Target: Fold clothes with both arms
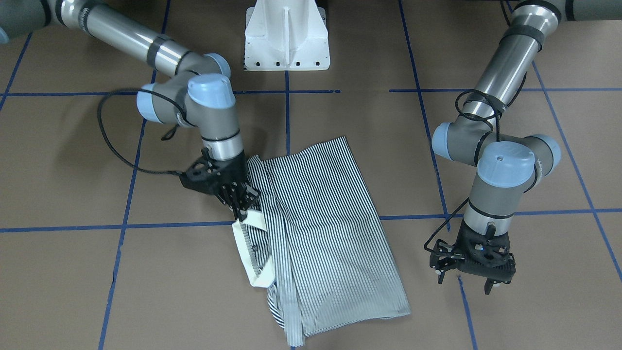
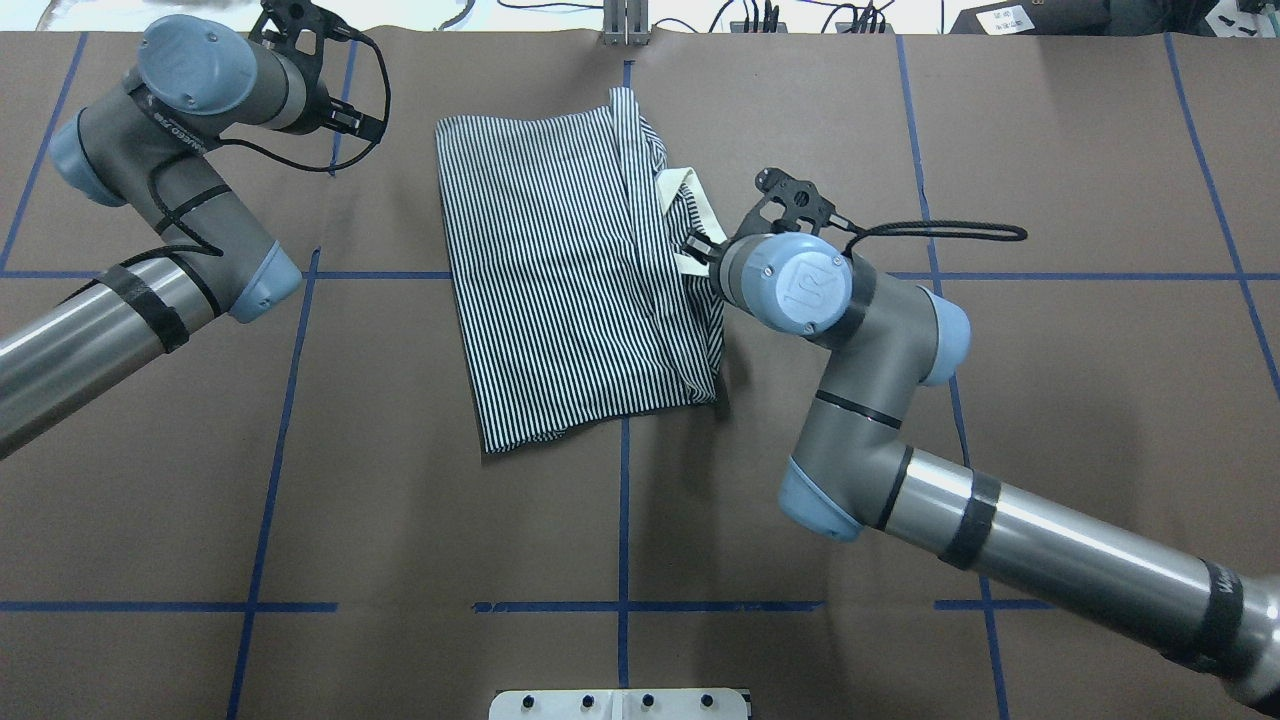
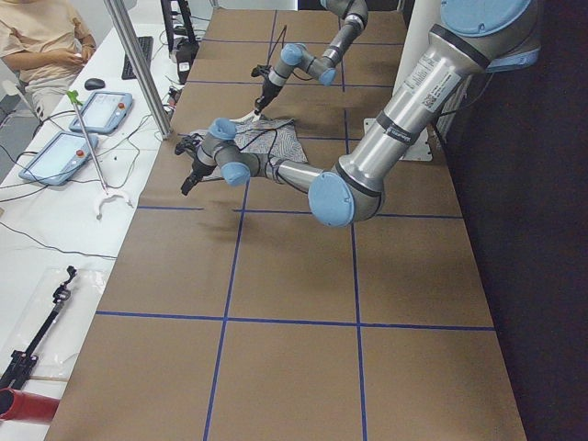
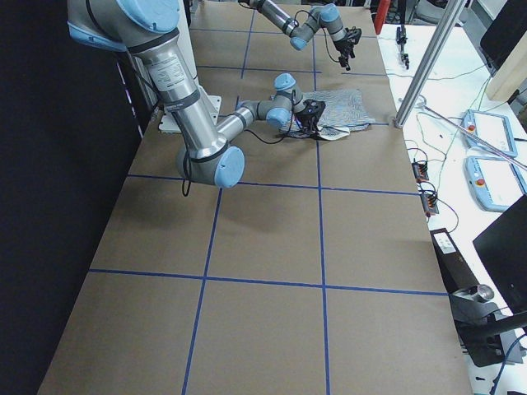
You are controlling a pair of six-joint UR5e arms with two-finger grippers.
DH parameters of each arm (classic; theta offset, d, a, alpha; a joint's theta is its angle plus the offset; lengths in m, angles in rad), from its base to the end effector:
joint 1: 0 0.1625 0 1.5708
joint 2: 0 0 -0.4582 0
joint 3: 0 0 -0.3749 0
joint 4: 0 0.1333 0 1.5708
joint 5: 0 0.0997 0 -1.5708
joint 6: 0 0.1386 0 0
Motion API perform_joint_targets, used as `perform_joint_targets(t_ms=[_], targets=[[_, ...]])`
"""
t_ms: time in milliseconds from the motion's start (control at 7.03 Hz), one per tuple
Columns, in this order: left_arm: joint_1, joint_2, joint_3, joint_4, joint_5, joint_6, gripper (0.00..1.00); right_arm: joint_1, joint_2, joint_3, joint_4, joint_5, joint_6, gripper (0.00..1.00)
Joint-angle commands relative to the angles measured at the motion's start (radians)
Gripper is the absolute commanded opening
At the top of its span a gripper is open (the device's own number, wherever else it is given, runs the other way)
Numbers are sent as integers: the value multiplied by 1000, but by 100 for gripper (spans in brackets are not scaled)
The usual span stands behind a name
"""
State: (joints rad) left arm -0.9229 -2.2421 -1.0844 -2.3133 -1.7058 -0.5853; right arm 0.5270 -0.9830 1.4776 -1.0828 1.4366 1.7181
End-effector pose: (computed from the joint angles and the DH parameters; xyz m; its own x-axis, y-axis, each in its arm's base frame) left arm 0.4054 -0.7256 0.4550 0.8044 0.3058 -0.5093 0.0988 0.7765 0.6223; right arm -0.5750 -0.5103 0.3591 0.3871 0.3935 0.8338 -0.6586 0.7509 -0.0487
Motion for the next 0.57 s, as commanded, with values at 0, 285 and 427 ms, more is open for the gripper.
perform_joint_targets(t_ms=[0,285,427], targets=[[4,4,-11,0,0,-1,100,-76,-123,113,3,-76,6,0],[9,4,-12,0,0,-1,100,-90,-146,101,3,-91,-6,11],[10,4,-12,0,0,-1,100,-90,-166,107,1,-97,-61,99]])
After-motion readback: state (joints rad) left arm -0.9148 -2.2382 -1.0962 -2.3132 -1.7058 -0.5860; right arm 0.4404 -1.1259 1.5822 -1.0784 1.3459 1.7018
